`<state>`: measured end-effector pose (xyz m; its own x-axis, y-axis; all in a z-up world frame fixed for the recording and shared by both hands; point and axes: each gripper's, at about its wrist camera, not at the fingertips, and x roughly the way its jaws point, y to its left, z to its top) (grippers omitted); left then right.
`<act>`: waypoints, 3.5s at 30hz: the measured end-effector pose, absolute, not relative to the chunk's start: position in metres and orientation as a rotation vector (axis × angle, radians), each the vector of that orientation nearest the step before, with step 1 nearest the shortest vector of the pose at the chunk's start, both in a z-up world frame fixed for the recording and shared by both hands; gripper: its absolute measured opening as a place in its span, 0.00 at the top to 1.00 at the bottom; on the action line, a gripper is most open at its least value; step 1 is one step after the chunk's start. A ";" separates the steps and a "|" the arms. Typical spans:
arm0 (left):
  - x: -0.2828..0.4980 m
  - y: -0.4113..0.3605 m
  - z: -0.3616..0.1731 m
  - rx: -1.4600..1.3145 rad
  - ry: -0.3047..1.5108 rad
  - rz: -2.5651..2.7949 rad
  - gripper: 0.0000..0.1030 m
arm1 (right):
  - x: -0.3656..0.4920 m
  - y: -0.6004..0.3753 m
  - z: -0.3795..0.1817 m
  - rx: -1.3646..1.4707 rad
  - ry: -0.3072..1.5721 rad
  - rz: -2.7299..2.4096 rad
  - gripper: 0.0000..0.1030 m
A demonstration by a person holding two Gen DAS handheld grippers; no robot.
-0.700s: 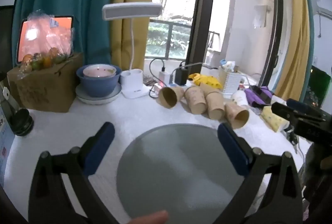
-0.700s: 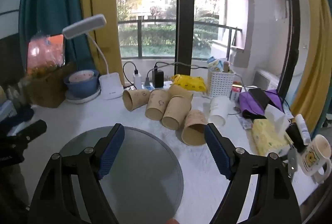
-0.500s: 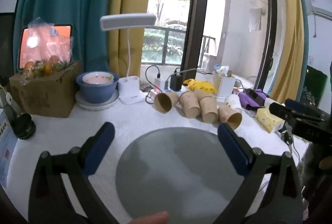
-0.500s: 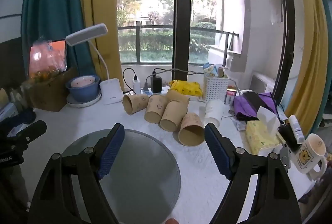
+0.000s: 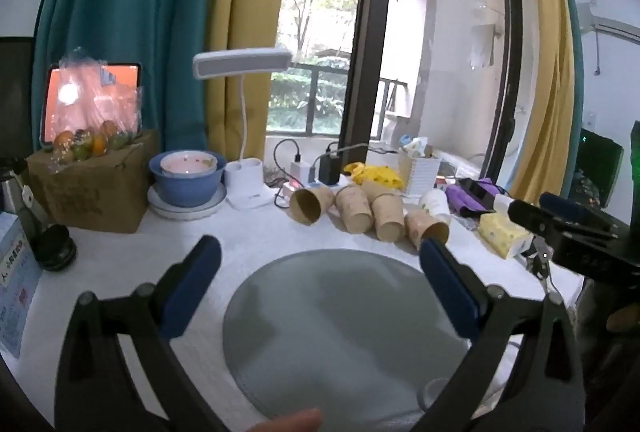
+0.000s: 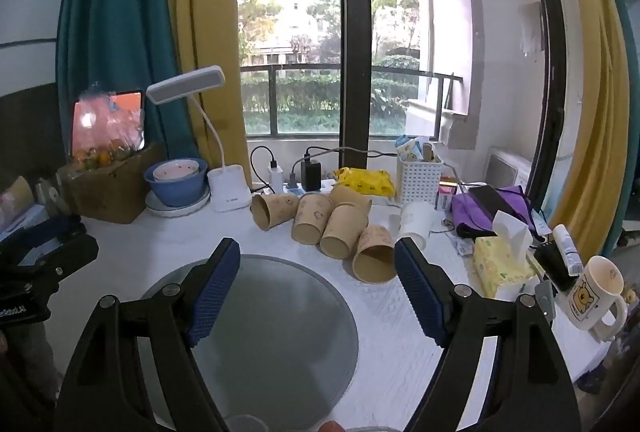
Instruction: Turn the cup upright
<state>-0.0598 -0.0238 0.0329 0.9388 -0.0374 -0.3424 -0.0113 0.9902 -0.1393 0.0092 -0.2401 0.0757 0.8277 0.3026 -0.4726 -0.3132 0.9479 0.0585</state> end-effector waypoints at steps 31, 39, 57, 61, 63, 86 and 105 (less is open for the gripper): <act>-0.077 -0.024 0.043 -0.136 0.309 -0.015 0.03 | -0.008 -0.242 0.084 -0.011 0.466 0.333 0.21; -0.080 -0.022 0.043 -0.141 0.305 -0.013 0.03 | -0.007 -0.241 0.084 -0.011 0.466 0.334 0.21; -0.080 -0.022 0.042 -0.144 0.306 -0.012 0.03 | -0.009 -0.240 0.084 -0.012 0.469 0.334 0.21; -0.082 -0.023 0.041 -0.144 0.307 -0.011 0.03 | -0.007 -0.238 0.085 -0.014 0.474 0.337 0.21; -0.082 -0.025 0.041 -0.144 0.309 -0.010 0.03 | -0.005 -0.238 0.083 -0.012 0.480 0.338 0.21; 0.034 -0.027 0.016 -0.083 0.496 -0.048 0.03 | 0.107 -0.247 0.040 0.021 0.625 0.299 0.21; 0.226 -0.024 -0.033 0.051 0.682 -0.116 0.03 | 0.243 -0.231 -0.022 0.034 0.791 0.307 0.21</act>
<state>0.2255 -0.0237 -0.0331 0.7703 -0.0905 -0.6312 0.1242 0.9922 0.0092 0.2430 -0.2313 -0.0224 0.6613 0.2845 -0.6941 -0.2588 0.9550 0.1448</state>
